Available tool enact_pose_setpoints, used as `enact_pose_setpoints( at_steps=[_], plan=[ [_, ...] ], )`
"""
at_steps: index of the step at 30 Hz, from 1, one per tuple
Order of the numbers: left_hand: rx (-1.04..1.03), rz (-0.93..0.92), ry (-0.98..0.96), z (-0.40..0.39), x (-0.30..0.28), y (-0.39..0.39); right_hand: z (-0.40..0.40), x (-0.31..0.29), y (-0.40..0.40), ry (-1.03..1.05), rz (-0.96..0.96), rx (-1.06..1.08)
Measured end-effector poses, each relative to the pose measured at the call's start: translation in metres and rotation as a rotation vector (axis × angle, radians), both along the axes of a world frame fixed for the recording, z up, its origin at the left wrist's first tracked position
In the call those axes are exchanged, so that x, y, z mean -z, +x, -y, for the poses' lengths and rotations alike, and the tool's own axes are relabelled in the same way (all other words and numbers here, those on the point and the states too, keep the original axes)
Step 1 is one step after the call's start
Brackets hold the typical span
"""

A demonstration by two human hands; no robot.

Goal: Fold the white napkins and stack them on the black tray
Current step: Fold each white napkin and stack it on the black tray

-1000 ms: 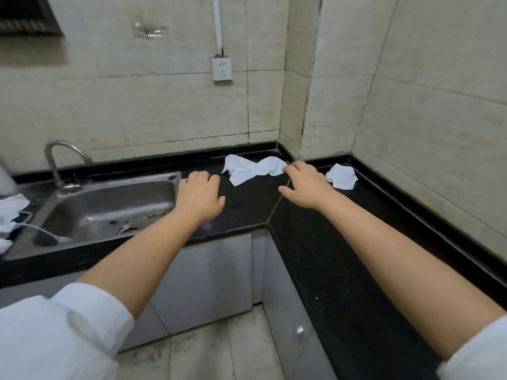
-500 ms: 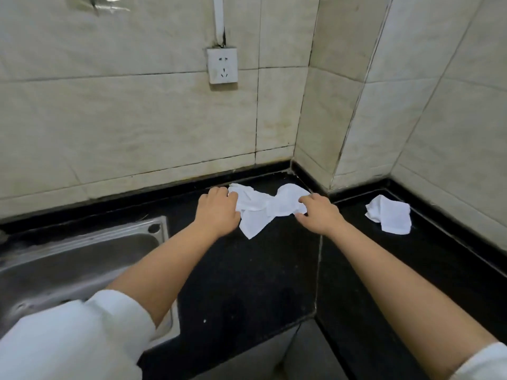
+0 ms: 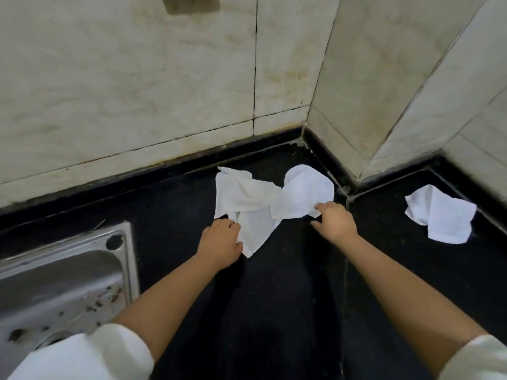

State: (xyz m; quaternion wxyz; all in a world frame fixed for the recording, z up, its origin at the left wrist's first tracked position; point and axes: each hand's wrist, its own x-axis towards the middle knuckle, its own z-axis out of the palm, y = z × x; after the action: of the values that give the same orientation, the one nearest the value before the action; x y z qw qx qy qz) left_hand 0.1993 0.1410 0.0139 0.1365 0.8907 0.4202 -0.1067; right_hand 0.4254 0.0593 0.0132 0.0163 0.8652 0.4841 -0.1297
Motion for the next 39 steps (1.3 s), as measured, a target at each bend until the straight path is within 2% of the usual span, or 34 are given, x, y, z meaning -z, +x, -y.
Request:
enact_pose_setpoints(
  at_steps=[4, 9, 16, 19, 21, 25, 28, 31, 33, 39],
  plan=[
    [-0.010, 0.019, -0.036, -0.009, 0.018, 0.021, -0.019, 0.028, 0.019, 0.077, -0.004, 0.011],
    [0.042, 0.153, -0.057, 0.000, 0.033, 0.060, -0.011, 0.041, 0.037, 0.321, -0.210, -0.053],
    [0.146, 0.297, -0.041, 0.018, 0.041, 0.104, 0.051, 0.020, 0.022, 0.301, -0.448, -0.183],
    [0.304, 0.320, -0.044, 0.025, 0.045, 0.098, 0.080, 0.021, 0.014, 0.317, -0.477, -0.161],
    [0.437, 0.294, -0.156, 0.033, 0.033, 0.088, 0.100, 0.020, 0.008, 0.343, -0.451, -0.154],
    [0.531, 0.366, -0.179, 0.053, -0.005, 0.059, 0.139, 0.014, -0.022, 0.401, -0.361, -0.100],
    [0.629, 0.368, -0.230, 0.072, -0.035, 0.028, 0.166, 0.017, -0.065, 0.444, -0.201, -0.075],
    [0.651, 0.345, -0.243, 0.090, -0.054, -0.001, 0.185, 0.025, -0.109, 0.375, -0.134, 0.067],
    [0.659, 0.325, -0.213, 0.098, -0.065, -0.016, 0.198, 0.030, -0.130, 0.400, -0.091, 0.158],
    [0.695, 0.298, -0.163, 0.108, -0.080, -0.030, 0.261, 0.013, -0.151, 0.448, -0.086, 0.242]
  ],
)
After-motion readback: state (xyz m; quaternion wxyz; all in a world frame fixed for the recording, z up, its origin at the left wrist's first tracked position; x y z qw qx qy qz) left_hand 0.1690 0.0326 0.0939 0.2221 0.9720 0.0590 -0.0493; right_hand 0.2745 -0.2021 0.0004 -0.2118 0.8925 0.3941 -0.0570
